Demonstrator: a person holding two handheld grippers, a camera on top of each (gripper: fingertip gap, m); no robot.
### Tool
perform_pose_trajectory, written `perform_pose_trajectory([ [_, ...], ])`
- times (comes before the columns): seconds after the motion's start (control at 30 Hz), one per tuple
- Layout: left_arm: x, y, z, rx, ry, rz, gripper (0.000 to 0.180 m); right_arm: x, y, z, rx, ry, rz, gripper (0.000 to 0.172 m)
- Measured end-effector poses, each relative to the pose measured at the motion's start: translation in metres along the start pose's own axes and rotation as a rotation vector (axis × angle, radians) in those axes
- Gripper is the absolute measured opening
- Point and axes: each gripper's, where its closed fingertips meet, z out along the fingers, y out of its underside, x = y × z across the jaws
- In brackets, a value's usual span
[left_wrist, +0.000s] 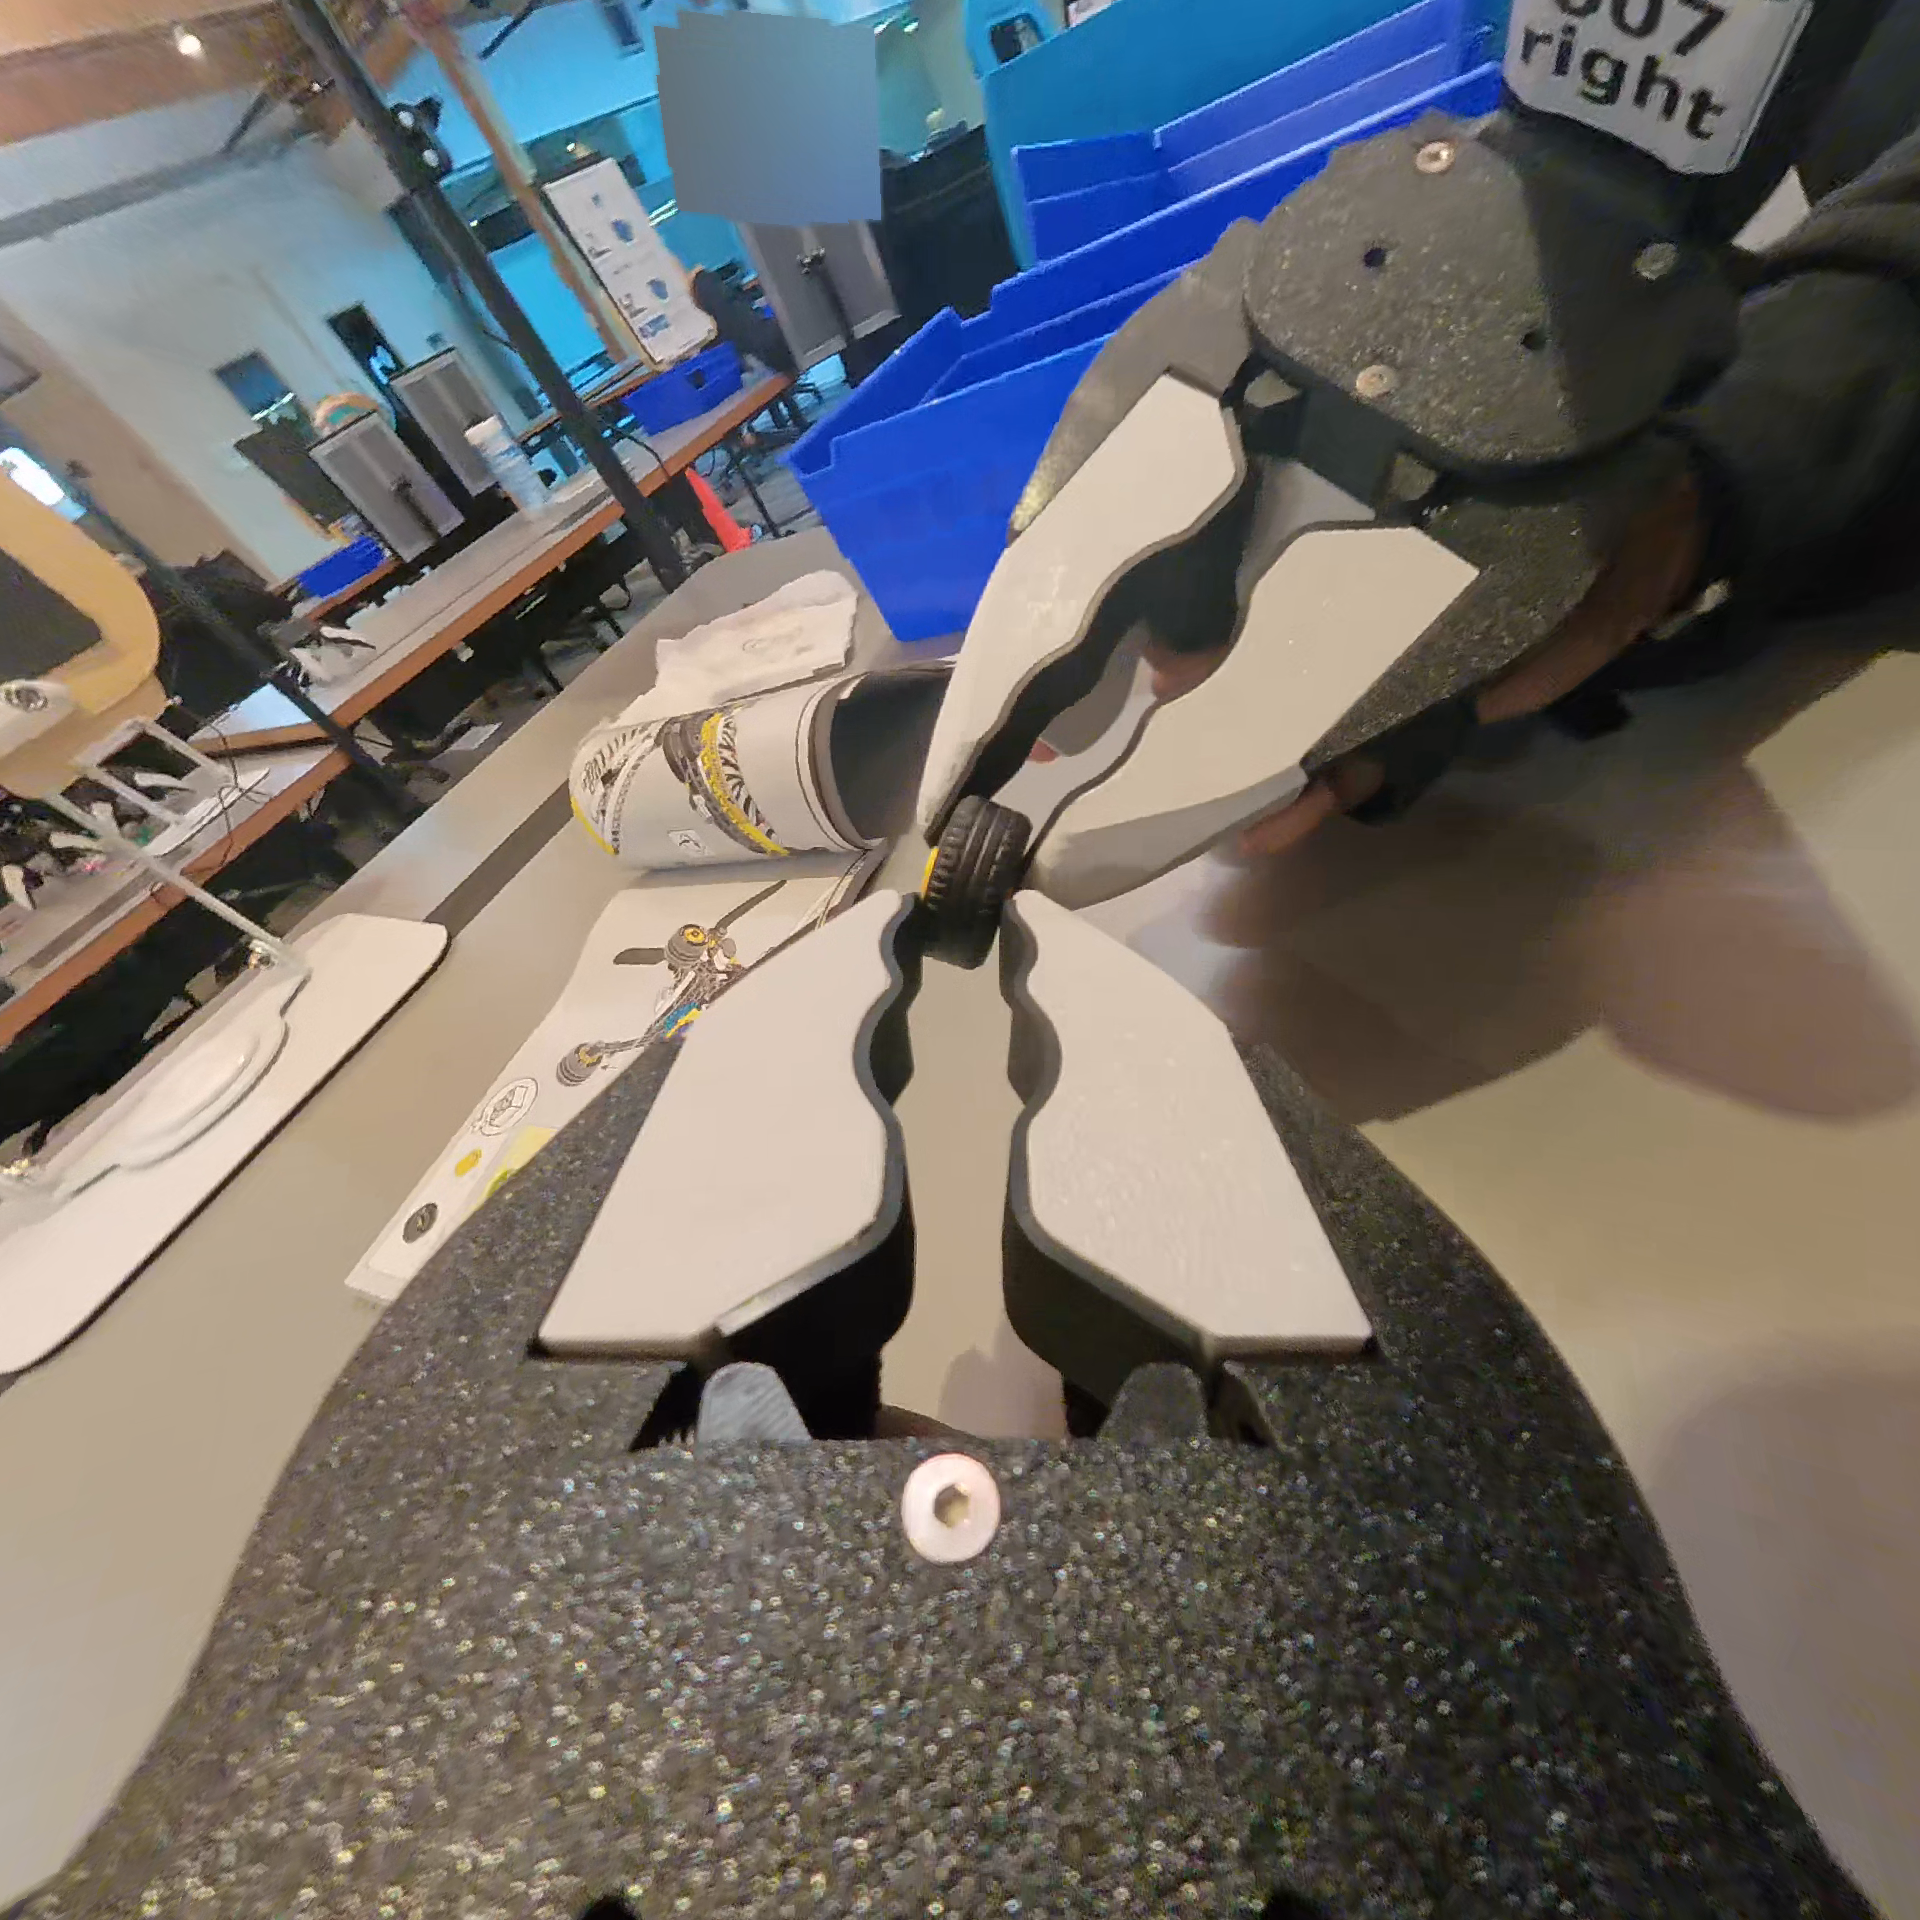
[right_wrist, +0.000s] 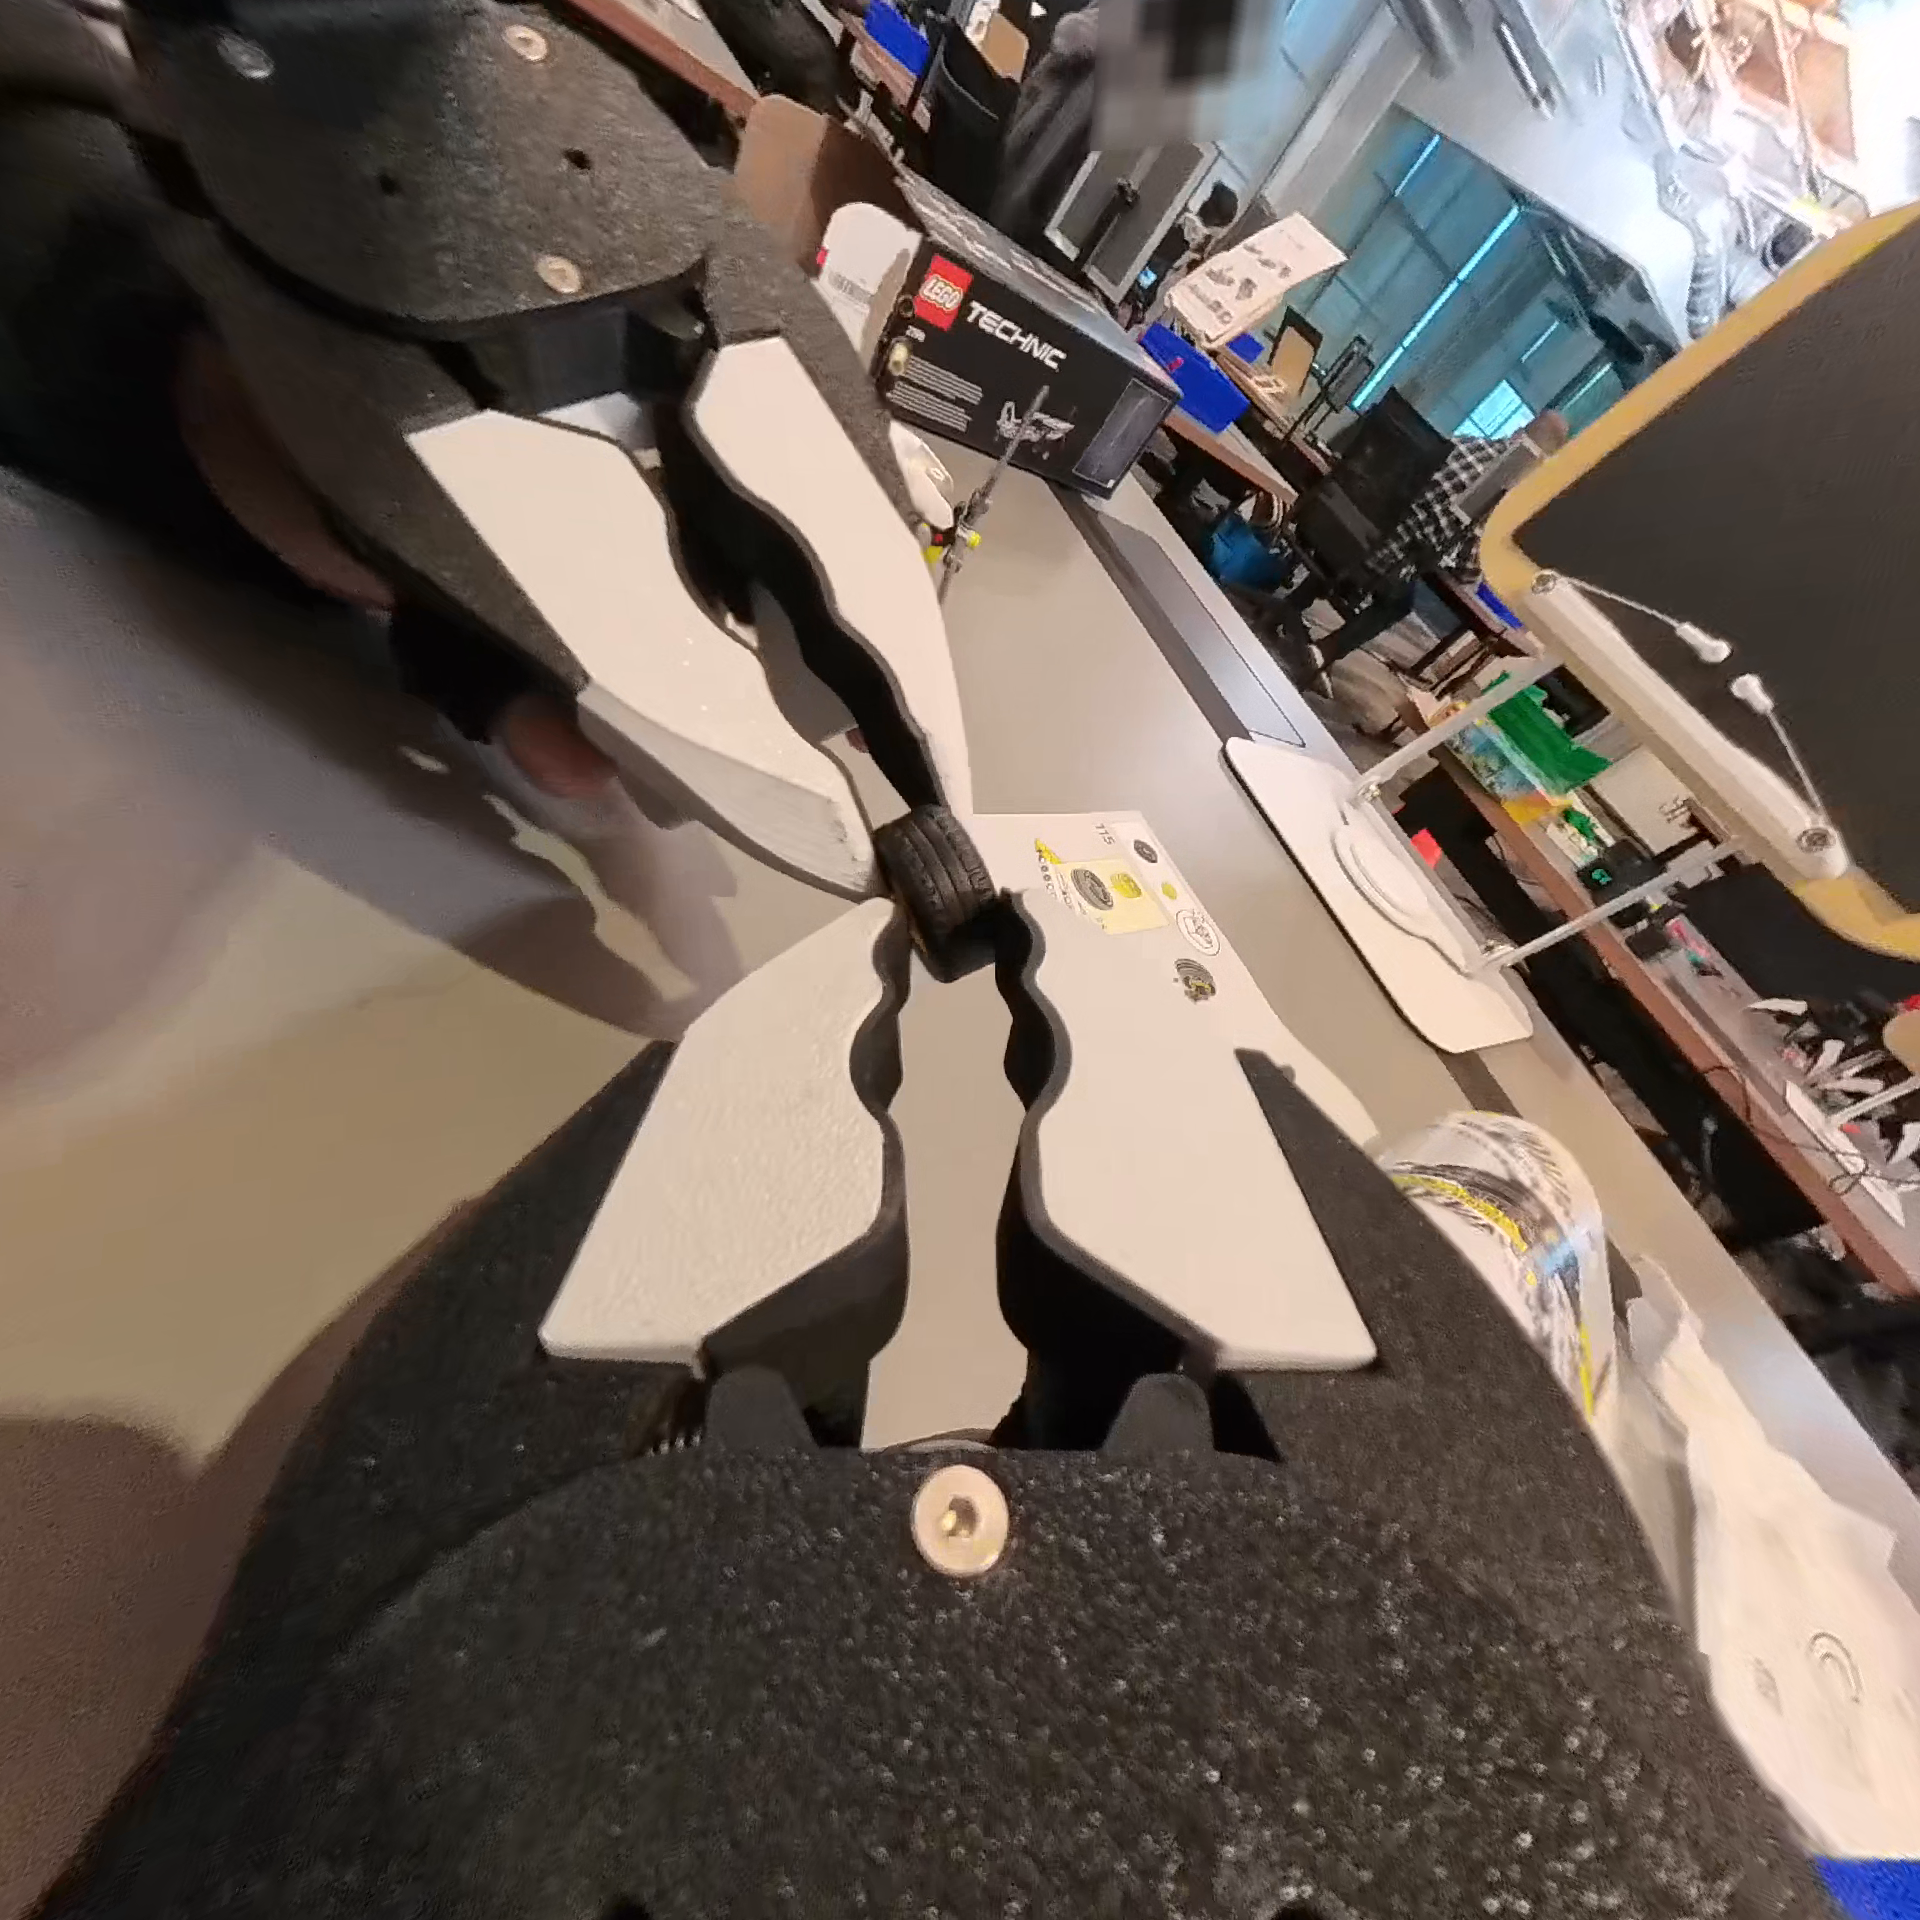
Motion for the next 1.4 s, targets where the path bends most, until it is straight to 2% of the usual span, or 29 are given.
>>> perform_pose_trajectory([
  [0.23, -0.005, -0.003, -0.001, -0.009, -0.077, -0.032, 0.014, 0.005, -0.004, 0.001, 0.013, 0.022, 0.167, 0.014],
  [0.43, -0.007, 0.000, 0.000, -0.027, -0.101, -0.054, 0.014, 0.006, -0.002, 0.002, -0.001, 0.054, 0.179, 0.014],
  [0.7, -0.010, 0.001, 0.000, -0.056, -0.190, -0.013, 0.013, 0.009, -0.001, 0.005, -0.008, 0.066, 0.250, 0.013],
  [1.1, -0.014, 0.006, 0.002, -0.122, -0.284, 0.152, 0.013, 0.009, 0.005, 0.011, -0.011, 0.040, 0.501, 0.012],
  [1.2, -0.014, 0.007, 0.002, -0.104, -0.229, 0.077, 0.013, 0.008, 0.005, 0.013, 0.001, 0.019, 0.412, 0.013],
  [1.4, -0.010, 0.002, 0.000, 0.004, 0.017, -0.211, 0.014, 0.007, -0.002, 0.006, 0.078, -0.012, 0.029, 0.019],
])
